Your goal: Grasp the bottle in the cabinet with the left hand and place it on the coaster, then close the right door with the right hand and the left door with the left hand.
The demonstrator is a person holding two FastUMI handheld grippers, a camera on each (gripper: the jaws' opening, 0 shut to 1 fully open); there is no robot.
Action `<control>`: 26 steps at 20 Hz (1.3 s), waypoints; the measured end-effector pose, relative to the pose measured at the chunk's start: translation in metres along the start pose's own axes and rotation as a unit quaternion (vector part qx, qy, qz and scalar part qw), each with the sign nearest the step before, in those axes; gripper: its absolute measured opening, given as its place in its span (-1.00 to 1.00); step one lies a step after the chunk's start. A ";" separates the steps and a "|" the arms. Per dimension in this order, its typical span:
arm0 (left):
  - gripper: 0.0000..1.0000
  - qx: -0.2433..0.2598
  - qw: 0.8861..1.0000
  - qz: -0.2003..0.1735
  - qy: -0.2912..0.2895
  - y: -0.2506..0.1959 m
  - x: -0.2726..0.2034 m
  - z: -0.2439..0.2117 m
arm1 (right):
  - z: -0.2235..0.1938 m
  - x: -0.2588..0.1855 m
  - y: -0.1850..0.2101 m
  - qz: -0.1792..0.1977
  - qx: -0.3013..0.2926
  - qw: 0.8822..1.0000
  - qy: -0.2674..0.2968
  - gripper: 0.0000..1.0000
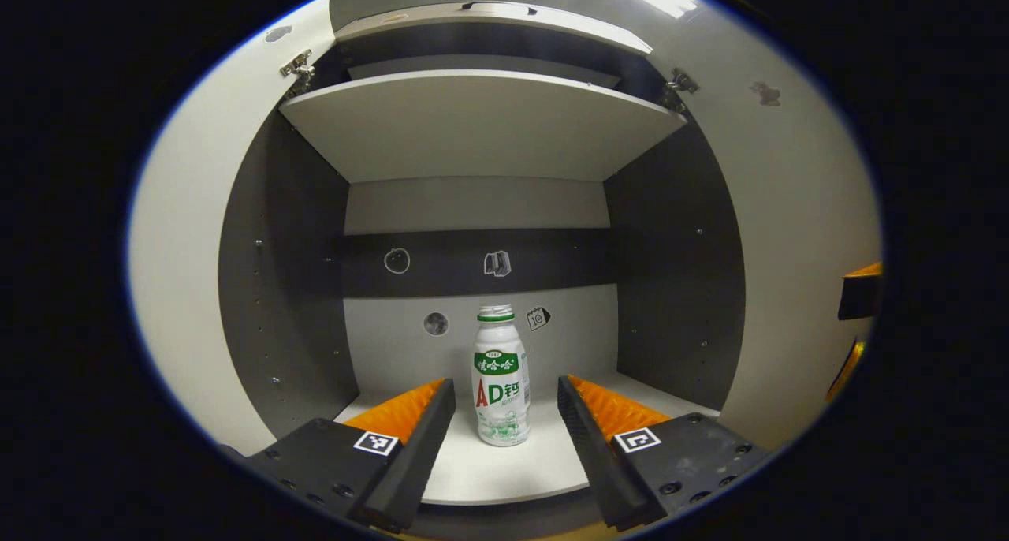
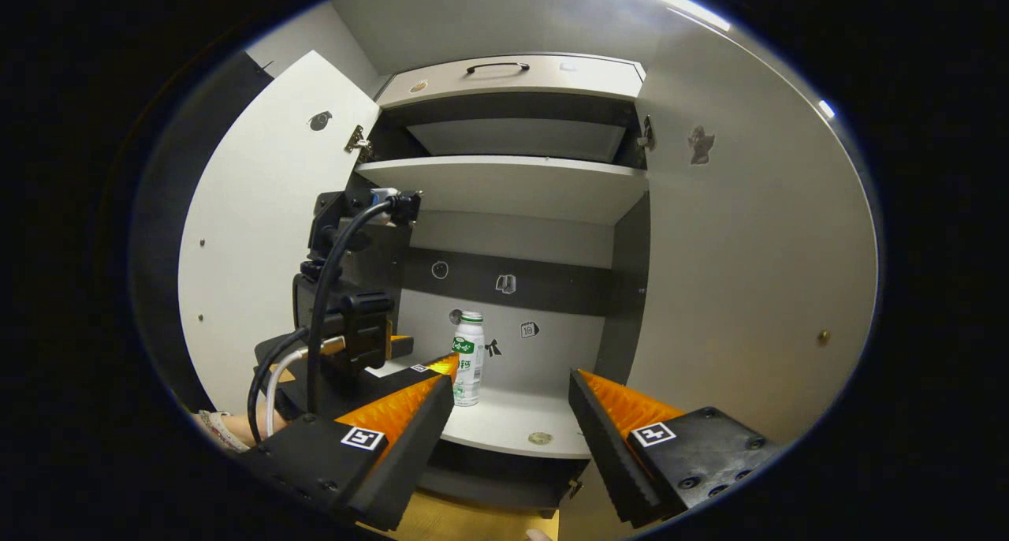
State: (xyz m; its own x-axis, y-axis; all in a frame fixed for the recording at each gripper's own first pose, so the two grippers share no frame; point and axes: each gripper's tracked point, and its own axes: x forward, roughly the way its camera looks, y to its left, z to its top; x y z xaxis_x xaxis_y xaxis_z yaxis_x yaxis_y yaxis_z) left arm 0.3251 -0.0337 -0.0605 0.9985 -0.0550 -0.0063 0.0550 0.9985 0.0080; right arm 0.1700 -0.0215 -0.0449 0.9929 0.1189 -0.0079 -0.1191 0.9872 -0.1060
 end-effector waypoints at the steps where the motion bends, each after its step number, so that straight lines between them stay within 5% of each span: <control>1: 0.68 0.002 1.000 0.003 0.000 0.001 0.007 -0.001 | -0.001 0.005 0.000 0.005 0.001 1.000 0.002 0.94; 10: 0.68 -0.002 1.000 0.004 0.014 0.012 0.068 -0.016 | -0.015 0.035 0.006 0.048 0.016 0.999 0.002 0.95; 26: 0.66 0.005 1.000 -0.024 0.019 0.009 0.123 -0.032 | -0.034 0.084 -0.019 0.007 0.037 0.999 0.006 0.94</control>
State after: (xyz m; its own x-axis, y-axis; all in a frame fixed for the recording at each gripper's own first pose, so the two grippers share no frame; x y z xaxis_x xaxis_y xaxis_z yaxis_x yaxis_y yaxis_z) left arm 0.4485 -0.0314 -0.0935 0.9937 -0.1029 -0.0446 0.1038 0.9945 0.0165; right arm 0.2555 -0.0343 -0.0777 0.9911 0.1313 -0.0216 -0.1319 0.9908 -0.0313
